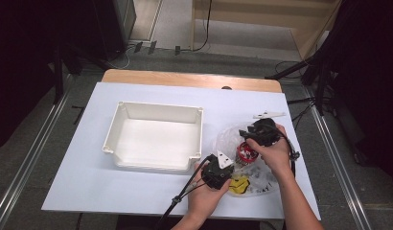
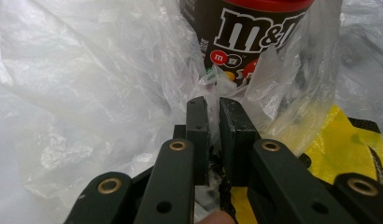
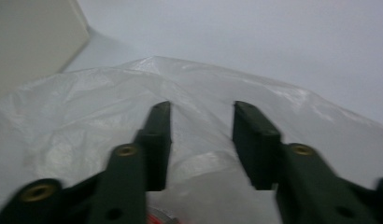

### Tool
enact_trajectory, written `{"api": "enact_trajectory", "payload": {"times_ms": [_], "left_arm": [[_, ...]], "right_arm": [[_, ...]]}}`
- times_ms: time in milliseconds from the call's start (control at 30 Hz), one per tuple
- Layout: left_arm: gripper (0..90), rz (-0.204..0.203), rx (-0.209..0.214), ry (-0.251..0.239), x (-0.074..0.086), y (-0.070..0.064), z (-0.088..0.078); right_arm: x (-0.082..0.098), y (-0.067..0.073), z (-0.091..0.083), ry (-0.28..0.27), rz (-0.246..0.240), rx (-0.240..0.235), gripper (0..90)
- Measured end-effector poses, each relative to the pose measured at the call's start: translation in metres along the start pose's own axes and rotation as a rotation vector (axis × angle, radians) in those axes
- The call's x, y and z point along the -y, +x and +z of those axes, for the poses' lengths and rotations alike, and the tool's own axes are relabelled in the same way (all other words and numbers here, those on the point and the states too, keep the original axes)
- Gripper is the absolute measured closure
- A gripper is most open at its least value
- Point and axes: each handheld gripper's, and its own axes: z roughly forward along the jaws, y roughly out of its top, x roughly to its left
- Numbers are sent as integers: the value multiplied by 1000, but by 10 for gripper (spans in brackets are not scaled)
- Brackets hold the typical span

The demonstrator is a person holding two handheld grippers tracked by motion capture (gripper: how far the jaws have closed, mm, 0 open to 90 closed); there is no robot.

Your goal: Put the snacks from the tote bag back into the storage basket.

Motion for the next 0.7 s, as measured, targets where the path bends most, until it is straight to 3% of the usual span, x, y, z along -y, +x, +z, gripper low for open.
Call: {"api": "enact_trajectory", "payload": {"times_ms": [67, 133, 267, 367, 433, 500, 600, 700], "left_arm": [[833, 1, -1, 3, 0, 0, 0], [833, 2, 1, 3, 0, 0, 0], [834, 5, 2, 3, 0, 0, 0], [836, 5, 0, 3, 0, 0, -1], [837, 5, -1, 2, 0, 0, -1], [835, 2, 1, -2, 0, 1, -1], [808, -4, 10, -13, 1, 1, -2], [772, 8, 23, -35, 2, 1, -4]], "right_arm": [[3, -21, -1, 12, 107, -13, 784], [11, -40, 3, 36, 177, -47, 845], [35, -56, 18, 60, 204, -59, 900], [47, -66, 18, -20, 253, -114, 900], [49, -64, 17, -32, 232, -87, 900], [49, -58, 11, -56, 172, -4, 833], [53, -52, -9, -169, 171, -30, 744], [63, -40, -44, -293, 167, -55, 721]]}}
